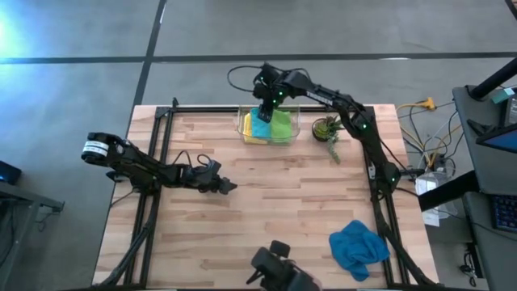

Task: Fold microfiber towels
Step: Put the light blue microfiber towel into the transparent bin, then fold the dark blue microfiber towel

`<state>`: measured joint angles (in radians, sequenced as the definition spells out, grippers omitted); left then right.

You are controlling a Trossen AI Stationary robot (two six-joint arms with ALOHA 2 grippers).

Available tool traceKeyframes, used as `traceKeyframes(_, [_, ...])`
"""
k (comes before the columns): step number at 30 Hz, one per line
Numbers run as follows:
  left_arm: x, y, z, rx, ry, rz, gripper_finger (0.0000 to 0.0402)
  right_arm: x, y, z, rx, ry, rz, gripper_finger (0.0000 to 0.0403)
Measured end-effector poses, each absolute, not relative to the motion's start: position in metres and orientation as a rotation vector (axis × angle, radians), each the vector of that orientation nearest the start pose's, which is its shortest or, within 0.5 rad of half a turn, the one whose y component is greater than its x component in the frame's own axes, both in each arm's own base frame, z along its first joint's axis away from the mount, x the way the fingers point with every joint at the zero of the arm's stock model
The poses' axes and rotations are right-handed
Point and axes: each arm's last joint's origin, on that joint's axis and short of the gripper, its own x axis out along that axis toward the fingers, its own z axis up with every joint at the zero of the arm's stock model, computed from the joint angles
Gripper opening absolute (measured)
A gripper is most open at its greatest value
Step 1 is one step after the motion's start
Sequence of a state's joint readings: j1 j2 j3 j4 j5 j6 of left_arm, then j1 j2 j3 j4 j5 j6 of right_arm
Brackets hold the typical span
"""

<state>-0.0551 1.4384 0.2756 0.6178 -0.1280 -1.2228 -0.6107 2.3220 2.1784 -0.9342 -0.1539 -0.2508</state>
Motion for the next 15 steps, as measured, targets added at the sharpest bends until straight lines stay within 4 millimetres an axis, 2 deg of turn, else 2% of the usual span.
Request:
traceKeyframes(7, [0.220,-0.008,0.114,-1.141,0.428,0.392,0.0138,0.414,-0.286,0.214,0.198,1.081,-0.291,0.0157])
traceKeyframes(10, [0.220,-0.008,0.114,-1.141,0.430,0.391,0.0138,0.415,-0.287,0.211,0.216,1.086,-0.312,0.0152])
traceKeyframes(12, [0.220,-0.008,0.114,-1.141,0.430,0.388,0.0138,0.413,-0.285,0.223,0.220,1.063,-0.320,0.0149])
traceKeyframes(15, [0.220,-0.009,0.114,-1.120,0.440,0.372,0.0138,0.400,-0.275,0.260,0.223,1.028,-0.310,0.0145])
